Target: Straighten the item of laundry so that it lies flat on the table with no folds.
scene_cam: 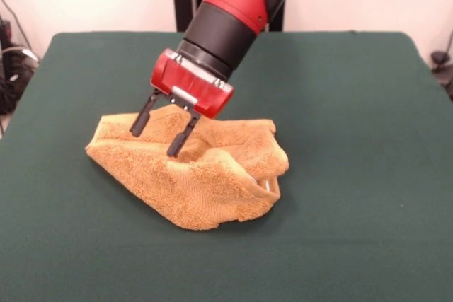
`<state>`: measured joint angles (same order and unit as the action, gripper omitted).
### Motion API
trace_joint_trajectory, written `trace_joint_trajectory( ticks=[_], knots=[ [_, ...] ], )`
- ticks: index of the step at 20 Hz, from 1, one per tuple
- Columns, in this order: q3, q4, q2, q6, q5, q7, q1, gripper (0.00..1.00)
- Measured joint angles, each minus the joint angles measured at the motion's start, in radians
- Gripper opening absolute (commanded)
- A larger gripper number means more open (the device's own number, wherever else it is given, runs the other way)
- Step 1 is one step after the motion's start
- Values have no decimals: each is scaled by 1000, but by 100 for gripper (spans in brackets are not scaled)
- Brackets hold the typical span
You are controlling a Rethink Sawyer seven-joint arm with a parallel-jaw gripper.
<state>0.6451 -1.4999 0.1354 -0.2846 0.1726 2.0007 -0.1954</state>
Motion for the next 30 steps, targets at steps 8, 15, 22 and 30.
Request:
trace_joint_trajectory(
  ticks=[8, 15, 22, 30],
  knots=[
    [1, 30, 8, -9, 0, 0, 18, 100],
    [-2, 47, 6, -7, 0, 0, 36, 100],
    [-67, 55, 36, 153, 0, 0, 55, 100],
    [-140, 62, 83, 373, 0, 0, 62, 100]
  ],
)
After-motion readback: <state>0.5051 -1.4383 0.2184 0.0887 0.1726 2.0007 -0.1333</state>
